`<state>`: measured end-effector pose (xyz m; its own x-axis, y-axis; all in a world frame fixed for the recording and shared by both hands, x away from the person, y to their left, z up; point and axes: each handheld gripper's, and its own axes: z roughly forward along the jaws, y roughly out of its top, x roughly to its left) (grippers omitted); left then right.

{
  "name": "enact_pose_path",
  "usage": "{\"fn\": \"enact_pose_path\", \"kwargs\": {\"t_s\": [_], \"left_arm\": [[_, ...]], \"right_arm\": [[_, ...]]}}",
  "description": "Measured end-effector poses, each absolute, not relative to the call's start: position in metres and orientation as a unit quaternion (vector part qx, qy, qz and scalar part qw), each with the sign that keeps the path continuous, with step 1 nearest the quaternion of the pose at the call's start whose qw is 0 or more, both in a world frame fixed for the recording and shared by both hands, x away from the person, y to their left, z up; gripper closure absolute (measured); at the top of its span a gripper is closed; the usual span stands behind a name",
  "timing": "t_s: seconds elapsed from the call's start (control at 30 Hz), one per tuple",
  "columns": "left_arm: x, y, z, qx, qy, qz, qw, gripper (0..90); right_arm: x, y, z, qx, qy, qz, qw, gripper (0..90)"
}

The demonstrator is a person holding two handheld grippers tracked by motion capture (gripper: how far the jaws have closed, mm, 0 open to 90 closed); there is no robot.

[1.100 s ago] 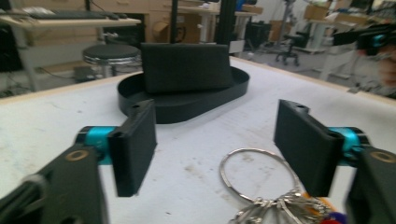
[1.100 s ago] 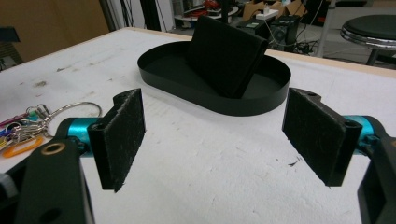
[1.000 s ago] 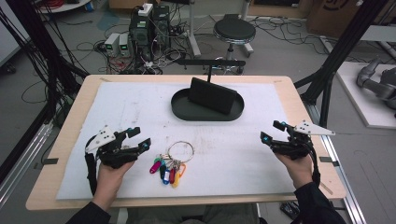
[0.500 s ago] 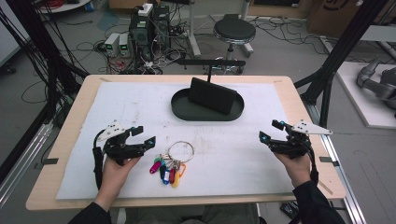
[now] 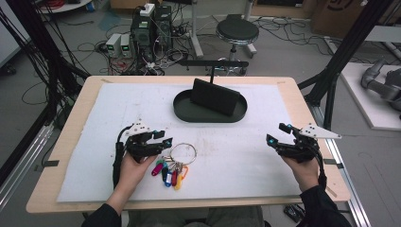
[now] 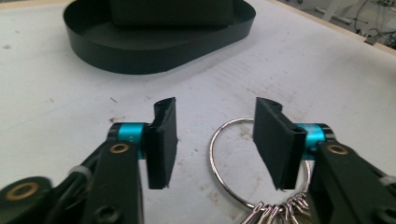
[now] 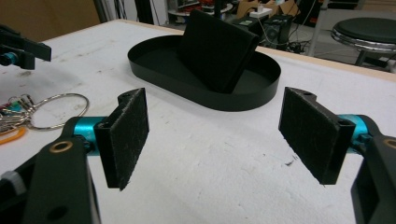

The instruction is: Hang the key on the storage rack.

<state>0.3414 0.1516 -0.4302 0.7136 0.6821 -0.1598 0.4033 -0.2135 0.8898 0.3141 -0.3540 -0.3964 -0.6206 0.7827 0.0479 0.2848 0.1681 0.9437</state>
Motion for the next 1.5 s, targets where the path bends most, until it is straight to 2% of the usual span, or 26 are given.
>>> {"fn": "enact_pose_path", "kwargs": {"t_s": [0.43,0.83,0.93,1.13,1.2,1.5], "left_arm": [[0.352,0.134,-0.441,0.81,0.347,0.137,0.452,64.5],[0.35,0.12,-0.448,0.847,0.328,0.164,0.385,67.3],[0.35,0.12,-0.449,0.848,0.324,0.164,0.385,68.7],[0.346,0.116,-0.45,0.85,0.315,0.168,0.387,81.9],[0.346,0.116,-0.45,0.85,0.316,0.167,0.387,83.9],[0.348,0.119,-0.449,0.845,0.321,0.156,0.399,85.9]], "right_arm": [[0.315,-0.35,-0.397,0.362,0.735,0.524,0.233,24.6],[0.314,-0.35,-0.397,0.36,0.736,0.521,0.239,25.8],[0.313,-0.35,-0.396,0.359,0.735,0.522,0.24,25.9],[0.313,-0.35,-0.397,0.359,0.736,0.52,0.242,25.9],[0.313,-0.35,-0.396,0.359,0.734,0.522,0.244,25.9],[0.313,-0.351,-0.396,0.358,0.732,0.524,0.249,25.9]]}}
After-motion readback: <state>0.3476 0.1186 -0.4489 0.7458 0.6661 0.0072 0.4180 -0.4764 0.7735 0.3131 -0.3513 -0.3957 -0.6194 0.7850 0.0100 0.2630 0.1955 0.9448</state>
